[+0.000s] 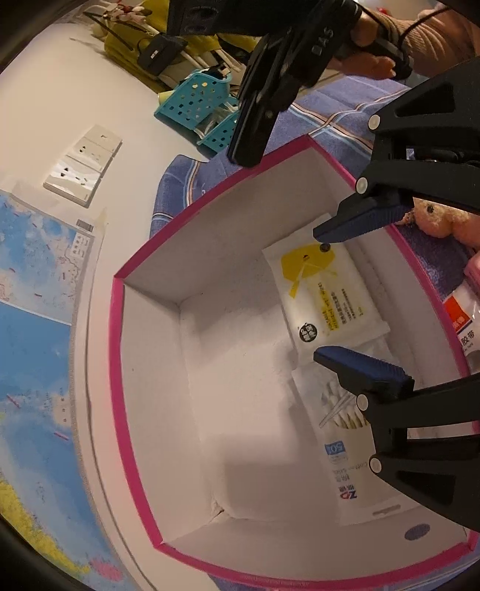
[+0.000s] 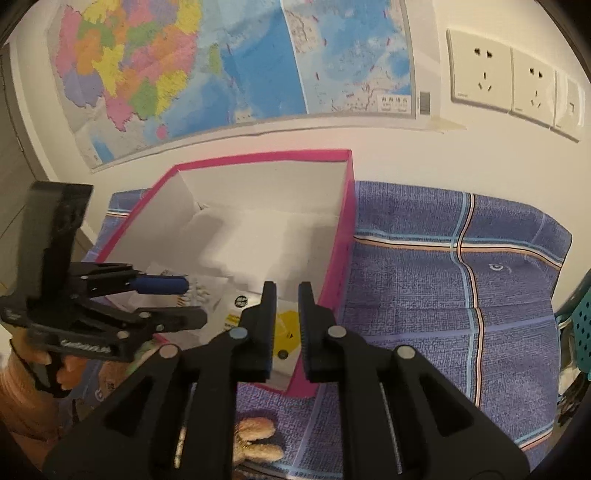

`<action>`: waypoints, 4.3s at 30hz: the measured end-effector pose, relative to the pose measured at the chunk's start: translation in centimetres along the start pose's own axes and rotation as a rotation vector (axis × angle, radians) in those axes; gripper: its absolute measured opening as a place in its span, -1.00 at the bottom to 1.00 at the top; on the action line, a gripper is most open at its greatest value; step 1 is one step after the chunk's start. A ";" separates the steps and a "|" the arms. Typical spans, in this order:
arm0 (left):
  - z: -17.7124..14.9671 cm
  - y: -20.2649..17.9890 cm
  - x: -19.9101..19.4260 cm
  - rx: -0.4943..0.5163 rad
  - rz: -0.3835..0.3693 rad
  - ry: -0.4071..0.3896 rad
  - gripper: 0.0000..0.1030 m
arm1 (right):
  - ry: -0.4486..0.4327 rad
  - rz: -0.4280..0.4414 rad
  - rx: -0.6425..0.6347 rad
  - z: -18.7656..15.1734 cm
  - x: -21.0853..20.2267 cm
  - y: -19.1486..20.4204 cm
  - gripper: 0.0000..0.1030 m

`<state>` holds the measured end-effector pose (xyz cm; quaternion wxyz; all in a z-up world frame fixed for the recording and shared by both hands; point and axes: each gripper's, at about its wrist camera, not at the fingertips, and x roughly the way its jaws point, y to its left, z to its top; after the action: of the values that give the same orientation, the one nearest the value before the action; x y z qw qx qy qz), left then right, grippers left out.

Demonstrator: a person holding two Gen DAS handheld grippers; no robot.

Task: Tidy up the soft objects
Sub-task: 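Lift the wet-wipes pack into the pink box and release it, then grasp the green frog plush with the left tool while the right tool grips its body, then lift the frog plush into the pink box and open both tools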

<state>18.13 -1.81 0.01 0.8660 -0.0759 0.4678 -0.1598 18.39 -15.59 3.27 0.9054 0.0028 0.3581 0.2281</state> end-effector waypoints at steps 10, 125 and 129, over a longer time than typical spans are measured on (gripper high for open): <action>-3.4 -0.4 -7.8 0.035 -0.002 -0.211 0.21 | -0.042 0.202 -0.011 -2.9 -3.7 2.3 -0.49; -1.5 6.4 -10.3 -0.038 0.131 -0.328 0.32 | 0.123 0.285 -0.279 4.4 4.4 7.7 -0.33; -3.7 4.0 -11.5 0.009 0.027 -0.316 0.33 | 0.066 0.318 -0.267 1.6 -0.4 6.5 -0.31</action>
<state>10.01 6.03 5.88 0.9312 -0.0897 0.3259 -0.1363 16.52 -9.68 5.77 0.8381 -0.0680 0.3493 0.4135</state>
